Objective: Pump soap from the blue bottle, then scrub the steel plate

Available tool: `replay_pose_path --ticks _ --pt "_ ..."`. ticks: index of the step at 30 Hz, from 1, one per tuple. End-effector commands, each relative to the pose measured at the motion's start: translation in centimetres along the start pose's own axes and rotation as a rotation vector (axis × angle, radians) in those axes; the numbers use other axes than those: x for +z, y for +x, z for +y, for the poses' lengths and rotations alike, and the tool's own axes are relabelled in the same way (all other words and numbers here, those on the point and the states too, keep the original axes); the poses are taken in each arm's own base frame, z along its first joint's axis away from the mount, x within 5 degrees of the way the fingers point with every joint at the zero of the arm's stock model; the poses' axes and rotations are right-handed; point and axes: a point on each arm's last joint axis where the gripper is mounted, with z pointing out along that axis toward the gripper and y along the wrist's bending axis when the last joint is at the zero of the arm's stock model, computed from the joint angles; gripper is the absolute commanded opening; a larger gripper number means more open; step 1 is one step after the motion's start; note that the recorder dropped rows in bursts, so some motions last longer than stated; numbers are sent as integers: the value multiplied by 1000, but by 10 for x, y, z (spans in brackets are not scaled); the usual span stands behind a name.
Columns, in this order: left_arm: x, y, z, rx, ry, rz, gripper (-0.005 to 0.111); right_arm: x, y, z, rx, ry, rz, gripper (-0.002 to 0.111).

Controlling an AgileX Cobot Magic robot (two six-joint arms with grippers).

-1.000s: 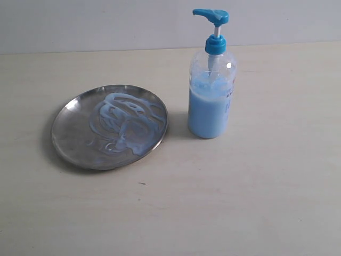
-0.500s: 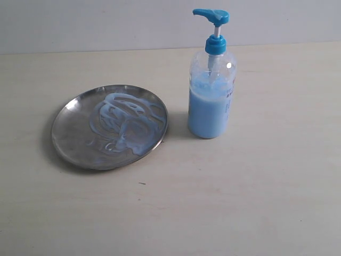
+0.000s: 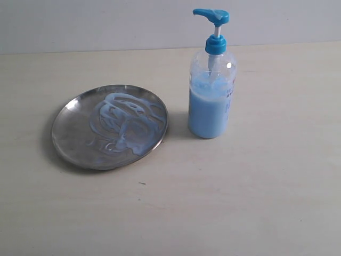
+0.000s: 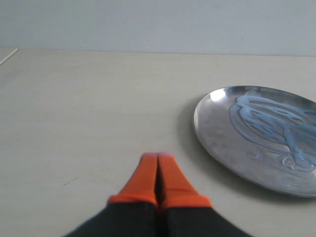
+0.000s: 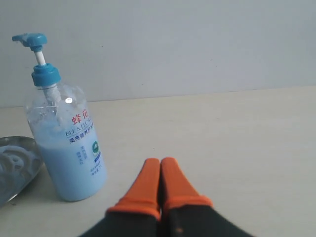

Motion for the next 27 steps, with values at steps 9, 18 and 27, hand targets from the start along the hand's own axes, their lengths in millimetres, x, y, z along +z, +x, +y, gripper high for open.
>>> replay_pose_path --ticks 9,18,27 --pt "0 0 0 1 -3 -13 0 0 19 -7 50 60 -29 0" --pt "0 0 0 1 -3 -13 0 0 21 -8 20 70 -13 0" --pt "0 0 0 1 -3 -13 0 0 21 -8 23 69 -15 0"
